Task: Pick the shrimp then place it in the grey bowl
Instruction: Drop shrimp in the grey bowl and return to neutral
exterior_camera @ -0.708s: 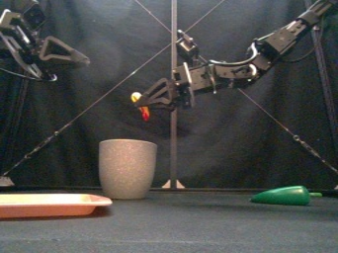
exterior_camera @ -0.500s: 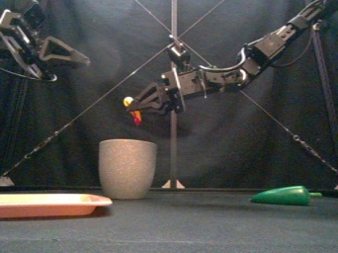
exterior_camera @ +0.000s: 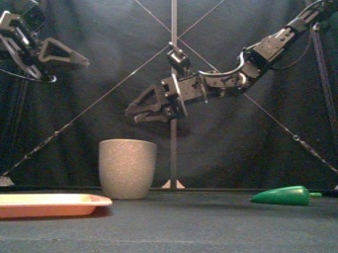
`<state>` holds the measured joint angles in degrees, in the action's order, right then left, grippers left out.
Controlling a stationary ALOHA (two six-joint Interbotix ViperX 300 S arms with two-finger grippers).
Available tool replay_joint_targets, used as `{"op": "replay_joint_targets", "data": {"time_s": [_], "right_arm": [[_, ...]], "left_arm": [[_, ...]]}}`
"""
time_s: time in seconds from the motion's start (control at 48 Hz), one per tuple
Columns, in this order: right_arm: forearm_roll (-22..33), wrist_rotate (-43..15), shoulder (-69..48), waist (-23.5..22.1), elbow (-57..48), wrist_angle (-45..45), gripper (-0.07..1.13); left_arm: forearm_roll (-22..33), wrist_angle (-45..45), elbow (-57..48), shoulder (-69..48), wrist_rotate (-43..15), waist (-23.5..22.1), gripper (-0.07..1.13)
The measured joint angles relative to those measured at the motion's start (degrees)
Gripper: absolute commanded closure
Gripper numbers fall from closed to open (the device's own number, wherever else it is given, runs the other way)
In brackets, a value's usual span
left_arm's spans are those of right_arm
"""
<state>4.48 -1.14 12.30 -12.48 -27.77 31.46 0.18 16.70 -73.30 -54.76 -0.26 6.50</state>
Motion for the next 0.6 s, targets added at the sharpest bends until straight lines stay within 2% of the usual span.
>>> {"op": "replay_joint_targets", "data": {"time_s": [0.25,0.604], "right_arm": [[0.53,-0.44,-5.89,2.81,-8.88,2.02,0.12],[-3.96,-0.53,-20.39,8.35,-23.12,2.90,0.12]], "left_arm": [[0.00,0.00,-0.62,0.00,0.00,0.00,1.06],[0.00,0.00,-0.70,0.00,0.00,0.00,1.06]]}}
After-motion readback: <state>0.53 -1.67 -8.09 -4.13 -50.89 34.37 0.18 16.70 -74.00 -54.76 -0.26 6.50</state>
